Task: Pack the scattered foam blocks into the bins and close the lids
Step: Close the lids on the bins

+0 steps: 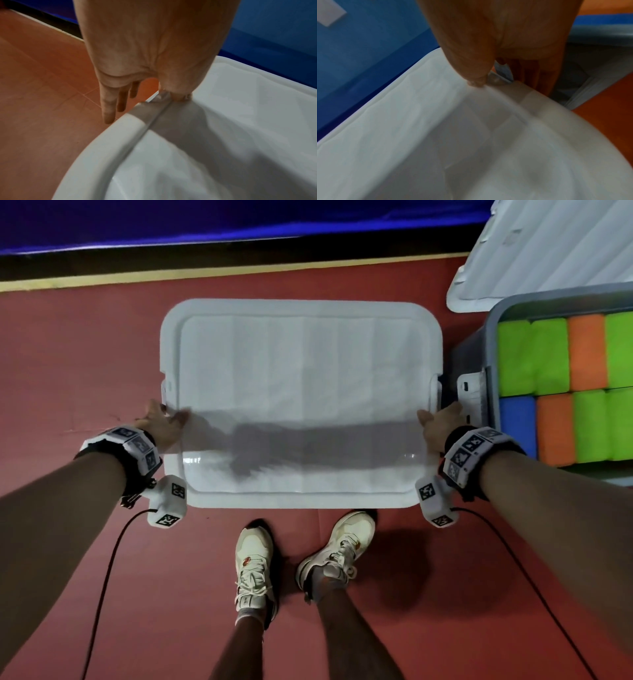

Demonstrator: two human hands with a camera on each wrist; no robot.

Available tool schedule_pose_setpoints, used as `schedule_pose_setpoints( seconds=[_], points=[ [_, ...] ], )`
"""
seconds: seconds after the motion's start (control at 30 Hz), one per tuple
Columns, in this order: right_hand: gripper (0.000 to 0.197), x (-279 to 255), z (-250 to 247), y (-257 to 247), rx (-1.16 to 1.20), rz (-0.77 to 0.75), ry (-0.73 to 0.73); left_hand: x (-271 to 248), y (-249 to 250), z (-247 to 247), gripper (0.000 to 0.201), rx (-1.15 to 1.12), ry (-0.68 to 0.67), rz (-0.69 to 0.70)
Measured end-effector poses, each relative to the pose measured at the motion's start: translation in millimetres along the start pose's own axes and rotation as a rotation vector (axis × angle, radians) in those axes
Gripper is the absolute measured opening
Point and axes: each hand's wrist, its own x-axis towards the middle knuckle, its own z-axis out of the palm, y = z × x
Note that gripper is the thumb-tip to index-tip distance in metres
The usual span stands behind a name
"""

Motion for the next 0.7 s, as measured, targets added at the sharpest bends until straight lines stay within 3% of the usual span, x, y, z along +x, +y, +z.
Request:
schedule_pose_setpoints(
  seconds=[0.13, 0.27, 0.37, 0.47, 0.57, 0.63, 0.7],
  points=[
    [0.087, 11.2, 5.4, 15.3, 0.111, 0.008, -0.042, 7.3, -4.8, 6.2, 0.055, -0.101, -0.021, -0.019],
    [0.089, 16.7, 8.6, 18.7, 0.124, -0.015, -0.060, 4.2, -0.7, 7.8, 0.070, -0.201, 0.035, -0.039],
    [0.091, 11.0, 6.3, 12.4, 0.022, -0.016, 0.037, 5.3, 0.4, 0.2, 0.077, -0.144, -0.032, -0.047],
    [0.077, 7.5, 8.5, 4.2, -0.038, 0.013, 0.057, 17.9, -5.1, -6.9, 0.079, -0.047, -0.080, -0.024],
    [0.068, 5.5, 13.1, 0.4, -0.006, 0.057, 0.055, 24.4, -4.2, -6.2, 0.058, -0.037, -0.158, 0.055],
    [0.061, 4.6, 16.2, -3.5, 0.057, 0.056, 0.038, 25.6, -2.3, -5.3, 0.055, -0.078, -0.153, 0.006],
    [0.059, 4.3, 18.3, -8.7, 0.109, 0.059, 0.046, 25.9, -0.9, -1.0, 0.065, -0.110, -0.121, -0.073]
  ],
)
